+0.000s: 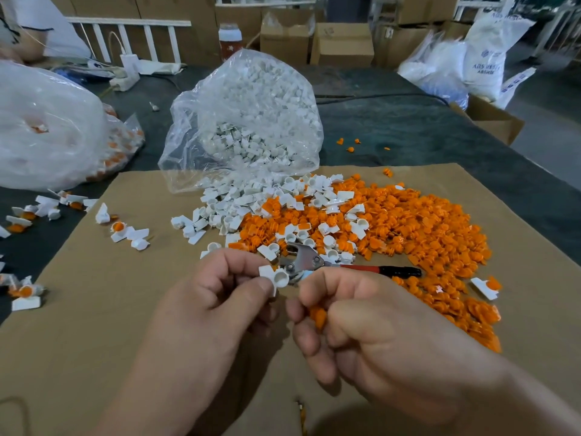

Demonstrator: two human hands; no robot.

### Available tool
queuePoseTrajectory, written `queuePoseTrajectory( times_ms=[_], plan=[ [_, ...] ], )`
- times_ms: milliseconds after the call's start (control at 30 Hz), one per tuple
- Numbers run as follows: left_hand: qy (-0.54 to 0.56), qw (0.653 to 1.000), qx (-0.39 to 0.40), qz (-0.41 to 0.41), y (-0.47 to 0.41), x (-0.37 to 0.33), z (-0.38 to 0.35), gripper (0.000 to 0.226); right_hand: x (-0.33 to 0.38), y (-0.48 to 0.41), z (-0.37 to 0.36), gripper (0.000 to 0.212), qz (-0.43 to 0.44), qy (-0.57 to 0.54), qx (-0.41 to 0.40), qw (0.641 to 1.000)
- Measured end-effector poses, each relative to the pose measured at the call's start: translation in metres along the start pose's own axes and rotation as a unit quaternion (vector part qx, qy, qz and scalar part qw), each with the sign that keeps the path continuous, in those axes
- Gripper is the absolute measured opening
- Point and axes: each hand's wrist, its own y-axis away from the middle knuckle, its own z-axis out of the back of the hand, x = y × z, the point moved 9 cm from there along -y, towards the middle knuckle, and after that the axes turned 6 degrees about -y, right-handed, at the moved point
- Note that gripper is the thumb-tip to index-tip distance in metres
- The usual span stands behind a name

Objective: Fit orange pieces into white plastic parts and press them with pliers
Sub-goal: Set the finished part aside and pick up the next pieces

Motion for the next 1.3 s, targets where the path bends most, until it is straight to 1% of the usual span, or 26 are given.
queuePoseTrajectory(
  times_ms=[33, 133, 167, 300, 367, 400, 433, 467, 500, 533, 567, 600, 633, 667, 733, 767, 833, 900, 1033, 1133, 1233, 1300],
  plan=[
    [0.036, 0.999, -0.002, 0.016, 0.000, 0.003, 0.000, 0.014, 0.001, -0.002, 0.003, 0.037, 0.012, -0.036, -0.004, 0.999],
    [0.120, 0.991, -0.004, 0.051, -0.001, 0.008, -0.002, 0.019, 0.005, -0.005, 0.005, 0.020, 0.026, -0.141, -0.007, 0.990],
    [0.129, 0.990, -0.004, 0.058, -0.001, 0.009, -0.002, 0.020, 0.006, -0.005, 0.003, 0.017, 0.026, -0.153, -0.004, 0.988],
    [0.155, 0.985, 0.004, 0.080, 0.001, 0.009, -0.003, 0.018, 0.006, -0.004, 0.007, 0.024, 0.026, -0.161, -0.019, 0.986],
    [0.151, 0.986, 0.009, 0.077, 0.002, 0.008, -0.003, 0.016, 0.007, -0.003, 0.010, 0.022, 0.025, -0.154, -0.033, 0.987],
    [0.142, 0.987, 0.014, 0.074, 0.002, 0.006, -0.004, 0.015, 0.007, -0.003, 0.013, 0.019, 0.030, -0.129, -0.047, 0.990],
    [0.130, 0.989, 0.020, 0.070, 0.001, 0.005, -0.005, 0.017, 0.009, -0.002, 0.016, 0.014, 0.046, -0.079, -0.069, 0.993],
    [0.118, 0.991, 0.022, 0.068, 0.001, 0.004, -0.006, 0.022, 0.013, 0.000, 0.019, 0.010, 0.074, 0.003, -0.097, 0.993],
    [0.109, 0.992, 0.021, 0.067, 0.001, 0.005, -0.005, 0.021, 0.020, 0.004, 0.021, 0.009, 0.111, 0.111, -0.131, 0.979],
    [0.105, 0.992, 0.017, 0.071, 0.001, 0.005, -0.004, 0.016, 0.030, 0.010, 0.021, 0.009, 0.153, 0.227, -0.167, 0.947],
    [0.101, 0.992, 0.015, 0.076, 0.001, 0.006, -0.004, 0.013, 0.040, 0.016, 0.018, 0.009, 0.198, 0.326, -0.194, 0.904],
    [0.098, 0.991, 0.017, 0.083, 0.001, 0.008, -0.003, 0.011, 0.048, 0.023, 0.013, 0.011, 0.238, 0.394, -0.207, 0.863],
    [0.096, 0.991, 0.022, 0.091, 0.001, 0.010, -0.004, 0.008, 0.053, 0.027, 0.009, 0.013, 0.265, 0.431, -0.210, 0.837],
    [0.093, 0.990, 0.029, 0.100, 0.001, 0.012, -0.005, 0.009, 0.055, 0.029, 0.004, 0.013, 0.282, 0.440, -0.205, 0.828],
    [0.099, 0.988, 0.046, 0.110, 0.004, 0.013, -0.010, 0.013, 0.054, 0.029, -0.001, 0.012, 0.292, 0.447, -0.186, 0.825],
    [0.101, 0.988, 0.049, 0.109, 0.004, 0.013, -0.012, 0.013, 0.053, 0.028, -0.005, 0.011, 0.298, 0.465, -0.177, 0.815],
    [0.084, 0.991, 0.046, 0.096, 0.005, 0.011, -0.012, 0.017, 0.052, 0.026, -0.012, 0.008, 0.307, 0.509, -0.162, 0.787],
    [0.053, 0.995, 0.043, 0.069, 0.006, 0.007, -0.011, 0.019, 0.052, 0.025, -0.015, 0.006, 0.310, 0.534, -0.151, 0.772],
    [0.010, 0.999, 0.046, 0.027, 0.006, -0.003, -0.009, 0.019, 0.054, 0.025, -0.016, 0.005, 0.327, 0.541, -0.150, 0.760],
    [-0.009, 0.999, 0.049, 0.002, 0.008, -0.009, -0.010, 0.014, 0.055, 0.026, -0.018, 0.004, 0.342, 0.552, -0.149, 0.745],
    [-0.010, 0.999, 0.047, 0.003, 0.009, -0.008, -0.010, 0.019, 0.055, 0.027, -0.020, 0.009, 0.352, 0.556, -0.146, 0.739],
    [0.005, 0.999, 0.050, 0.017, 0.009, -0.004, -0.010, 0.023, 0.056, 0.029, -0.022, 0.010, 0.365, 0.562, -0.143, 0.729]
  ],
)
